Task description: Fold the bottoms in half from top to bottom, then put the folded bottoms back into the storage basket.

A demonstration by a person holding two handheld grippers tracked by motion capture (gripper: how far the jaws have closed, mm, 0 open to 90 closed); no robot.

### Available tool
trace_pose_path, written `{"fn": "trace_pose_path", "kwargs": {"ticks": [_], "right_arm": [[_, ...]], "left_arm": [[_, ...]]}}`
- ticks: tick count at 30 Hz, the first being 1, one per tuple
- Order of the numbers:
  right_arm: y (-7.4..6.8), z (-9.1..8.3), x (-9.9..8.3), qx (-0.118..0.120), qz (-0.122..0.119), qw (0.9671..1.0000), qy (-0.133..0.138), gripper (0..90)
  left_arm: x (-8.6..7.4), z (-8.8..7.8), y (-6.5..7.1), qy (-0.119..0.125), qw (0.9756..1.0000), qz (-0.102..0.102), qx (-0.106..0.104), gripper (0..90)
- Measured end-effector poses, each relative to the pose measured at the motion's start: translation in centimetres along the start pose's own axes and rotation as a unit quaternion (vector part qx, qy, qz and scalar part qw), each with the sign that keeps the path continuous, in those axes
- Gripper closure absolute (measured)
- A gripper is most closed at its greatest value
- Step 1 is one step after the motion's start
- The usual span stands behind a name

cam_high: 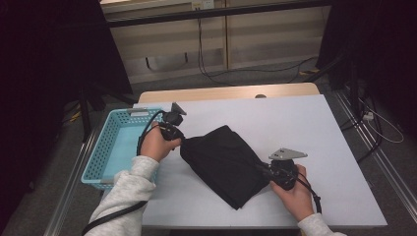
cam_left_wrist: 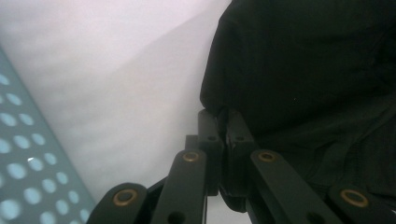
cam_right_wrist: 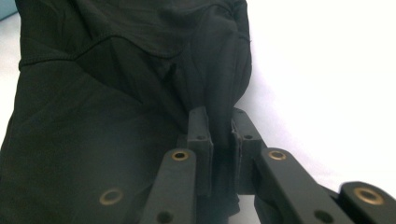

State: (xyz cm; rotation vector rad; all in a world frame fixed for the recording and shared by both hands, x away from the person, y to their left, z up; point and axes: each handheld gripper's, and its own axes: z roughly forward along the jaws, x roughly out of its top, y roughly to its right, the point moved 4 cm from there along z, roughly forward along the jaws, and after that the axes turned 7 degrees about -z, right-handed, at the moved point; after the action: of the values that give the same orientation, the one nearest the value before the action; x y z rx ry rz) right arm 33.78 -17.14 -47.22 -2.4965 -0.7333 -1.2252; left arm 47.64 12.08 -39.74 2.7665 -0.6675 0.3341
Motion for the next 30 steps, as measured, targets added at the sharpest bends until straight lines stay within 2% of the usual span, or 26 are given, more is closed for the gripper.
{"fn": "trace_pose_path", "kwargs": {"ticks": [4, 6, 7, 11, 20, 25, 30], "right_arm": [[-0.5, -0.1, 0.3, 0.000, -0.003, 1.0000, 0.006, 81.2], [-0.6, -0.2, 0.4, -0.002, 0.000, 1.0000, 0.009, 81.3], [-0.8, -0.3, 0.6, 0.002, 0.010, 0.9998, 0.016, 81.3], [-1.3, -0.2, 1.2, 0.002, 0.005, 0.9998, 0.021, 81.3], [-1.8, -0.1, 2.0, 0.004, 0.001, 0.9995, 0.032, 81.3], [-2.2, -0.2, 2.4, 0.005, -0.003, 0.9993, 0.036, 81.3], [-2.3, -0.2, 2.7, 0.005, 0.001, 0.9990, 0.044, 81.3]], "left_arm": [[0.6, -1.1, -0.2, -0.003, 1.0000, 0.001, 0.000, 87.8], [1.0, -1.7, -0.1, -0.002, 1.0000, 0.008, 0.001, 87.8], [1.3, -2.3, 0.0, -0.004, 0.9999, 0.011, 0.008, 87.8], [2.0, -3.5, -0.1, 0.000, 0.9998, 0.014, 0.012, 87.8], [2.8, -4.5, -0.6, -0.007, 0.9999, 0.010, 0.012, 87.9], [3.1, -4.9, -0.5, -0.015, 0.9995, 0.018, 0.022, 87.9], [3.4, -5.7, -0.6, -0.012, 0.9994, 0.020, 0.025, 87.9]]}}
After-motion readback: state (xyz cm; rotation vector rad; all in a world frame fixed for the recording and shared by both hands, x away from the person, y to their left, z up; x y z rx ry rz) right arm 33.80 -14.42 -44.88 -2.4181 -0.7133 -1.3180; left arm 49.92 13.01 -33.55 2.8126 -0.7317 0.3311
